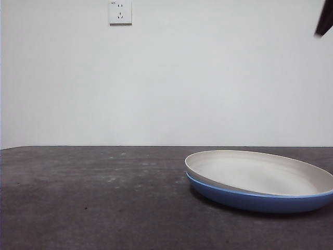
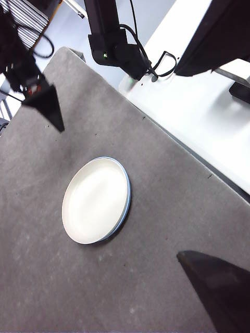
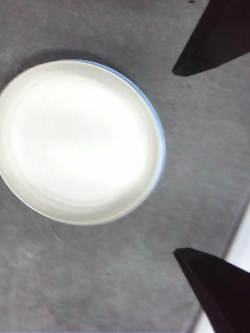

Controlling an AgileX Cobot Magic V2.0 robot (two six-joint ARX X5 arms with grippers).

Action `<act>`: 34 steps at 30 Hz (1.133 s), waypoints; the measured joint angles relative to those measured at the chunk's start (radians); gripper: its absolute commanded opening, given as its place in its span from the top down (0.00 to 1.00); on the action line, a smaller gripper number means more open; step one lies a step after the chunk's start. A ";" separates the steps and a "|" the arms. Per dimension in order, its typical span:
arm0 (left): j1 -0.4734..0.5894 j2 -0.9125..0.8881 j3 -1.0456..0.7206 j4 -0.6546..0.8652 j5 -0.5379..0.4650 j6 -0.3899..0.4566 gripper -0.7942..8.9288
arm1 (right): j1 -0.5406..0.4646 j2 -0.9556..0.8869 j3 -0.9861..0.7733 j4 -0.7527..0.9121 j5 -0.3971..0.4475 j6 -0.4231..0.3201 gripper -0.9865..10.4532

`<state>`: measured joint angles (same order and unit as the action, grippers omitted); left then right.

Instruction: Pick up the white plate, put it on the blue plate, put it on desk

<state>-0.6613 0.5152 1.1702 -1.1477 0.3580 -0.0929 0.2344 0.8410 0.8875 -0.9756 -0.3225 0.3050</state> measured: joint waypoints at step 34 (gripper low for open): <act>0.000 -0.001 0.000 0.008 0.000 -0.003 0.34 | -0.192 0.708 0.000 0.347 -0.201 -0.118 0.49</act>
<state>-0.6613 0.5140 1.1702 -1.1397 0.3580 -0.0956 0.0429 1.5486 0.8875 -0.6285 -0.5240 0.1867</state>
